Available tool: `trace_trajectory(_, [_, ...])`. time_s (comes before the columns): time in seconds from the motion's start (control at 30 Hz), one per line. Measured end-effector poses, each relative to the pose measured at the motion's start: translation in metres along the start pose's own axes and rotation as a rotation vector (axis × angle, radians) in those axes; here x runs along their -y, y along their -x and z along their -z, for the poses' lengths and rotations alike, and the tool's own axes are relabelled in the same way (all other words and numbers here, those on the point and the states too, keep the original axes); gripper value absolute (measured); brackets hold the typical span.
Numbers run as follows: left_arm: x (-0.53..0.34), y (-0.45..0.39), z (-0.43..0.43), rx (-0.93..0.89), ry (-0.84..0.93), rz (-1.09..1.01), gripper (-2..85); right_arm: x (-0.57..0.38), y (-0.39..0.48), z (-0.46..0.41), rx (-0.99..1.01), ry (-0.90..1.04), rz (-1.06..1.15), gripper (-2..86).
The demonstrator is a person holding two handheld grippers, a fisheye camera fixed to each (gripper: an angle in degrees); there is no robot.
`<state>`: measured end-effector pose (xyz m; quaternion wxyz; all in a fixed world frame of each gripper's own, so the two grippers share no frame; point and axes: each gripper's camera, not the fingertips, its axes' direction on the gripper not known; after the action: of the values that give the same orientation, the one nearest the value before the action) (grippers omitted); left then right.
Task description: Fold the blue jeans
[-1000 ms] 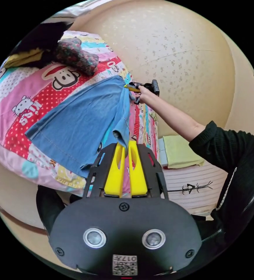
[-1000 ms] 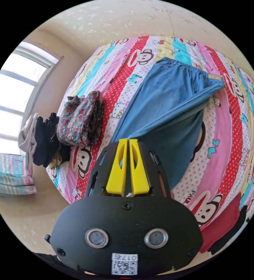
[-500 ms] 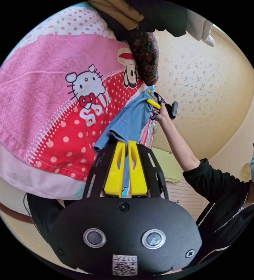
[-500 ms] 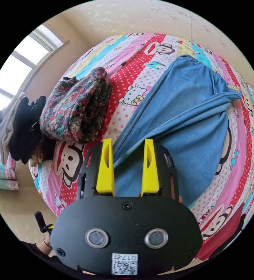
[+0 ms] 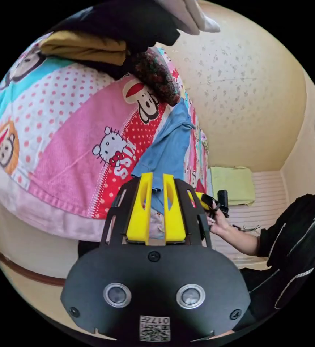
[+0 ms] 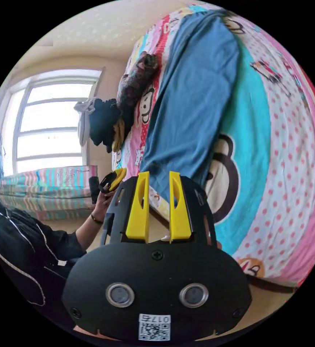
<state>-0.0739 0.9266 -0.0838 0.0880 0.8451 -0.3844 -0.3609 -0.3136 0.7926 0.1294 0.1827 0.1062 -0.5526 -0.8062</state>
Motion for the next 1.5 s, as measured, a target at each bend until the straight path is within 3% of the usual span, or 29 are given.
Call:
trace_trajectory(0.07, [0.016, -0.011, -0.015, 0.077, 0.065, -0.06, 7.2, -0.03, -0.018, -0.007, 0.082, -0.031, -0.116, 8.6])
trace_trajectory(0.2, [0.027, -0.028, -0.044, 0.218, 0.118, -0.123, 6.8, -0.046, -0.022, -0.012, 0.024, -0.03, -0.078, 8.4])
trace_trajectory(0.53, [0.018, -0.03, -0.103, 0.22, 0.215, -0.088, 7.6, -0.07, -0.046, 0.02, 0.031, -0.114, -0.18, 7.9])
trace_trajectory(0.7, [0.016, -0.029, -0.115, 0.202, 0.236, -0.052, 5.7, -0.062, -0.045, 0.021, 0.065, -0.106, -0.185, 5.4])
trace_trajectory(0.9, [0.012, -0.065, -0.127, 0.332, 0.308, -0.14, 3.0, -0.048, -0.041, 0.034, 0.111, -0.038, -0.247, 2.1])
trace_trajectory(1.0, [0.011, -0.081, -0.122, 0.285, 0.341, -0.137, 1.8, -0.046, -0.031, 0.058, 0.144, -0.035, -0.271, 1.7])
trace_trajectory(1.27, [-0.004, -0.125, -0.079, 0.298, 0.314, -0.25, 0.4, -0.061, 0.009, 0.11, 0.04, 0.007, -0.245, 1.4])
trace_trajectory(1.5, [-0.032, -0.096, -0.127, 0.44, 0.392, -0.278, 0.4, -0.073, -0.016, 0.079, -0.136, 0.053, -0.246, 2.1])
